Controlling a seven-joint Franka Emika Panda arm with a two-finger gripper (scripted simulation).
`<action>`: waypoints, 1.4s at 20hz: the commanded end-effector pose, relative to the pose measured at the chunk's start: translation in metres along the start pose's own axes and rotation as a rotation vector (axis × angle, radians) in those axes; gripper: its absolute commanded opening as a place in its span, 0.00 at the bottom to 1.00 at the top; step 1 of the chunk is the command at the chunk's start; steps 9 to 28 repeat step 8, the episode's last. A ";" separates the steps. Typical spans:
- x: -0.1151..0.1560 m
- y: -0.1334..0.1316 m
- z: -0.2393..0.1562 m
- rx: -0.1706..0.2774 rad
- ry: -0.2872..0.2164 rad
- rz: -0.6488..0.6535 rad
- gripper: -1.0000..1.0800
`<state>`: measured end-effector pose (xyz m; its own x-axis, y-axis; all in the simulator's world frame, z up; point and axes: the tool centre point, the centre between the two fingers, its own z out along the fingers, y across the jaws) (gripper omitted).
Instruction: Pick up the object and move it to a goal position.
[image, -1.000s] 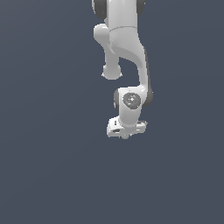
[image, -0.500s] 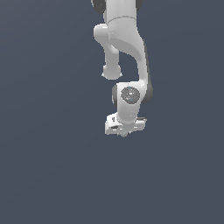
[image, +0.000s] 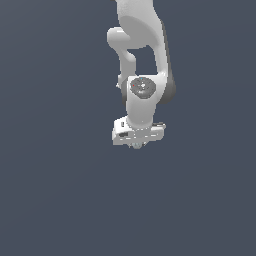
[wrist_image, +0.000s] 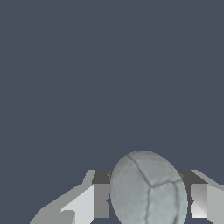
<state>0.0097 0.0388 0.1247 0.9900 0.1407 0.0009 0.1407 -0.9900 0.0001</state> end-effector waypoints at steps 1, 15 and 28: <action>0.000 0.005 -0.015 0.000 -0.001 -0.001 0.00; 0.001 0.010 -0.031 0.000 -0.001 -0.001 0.00; 0.001 0.010 -0.031 0.000 -0.001 -0.001 0.00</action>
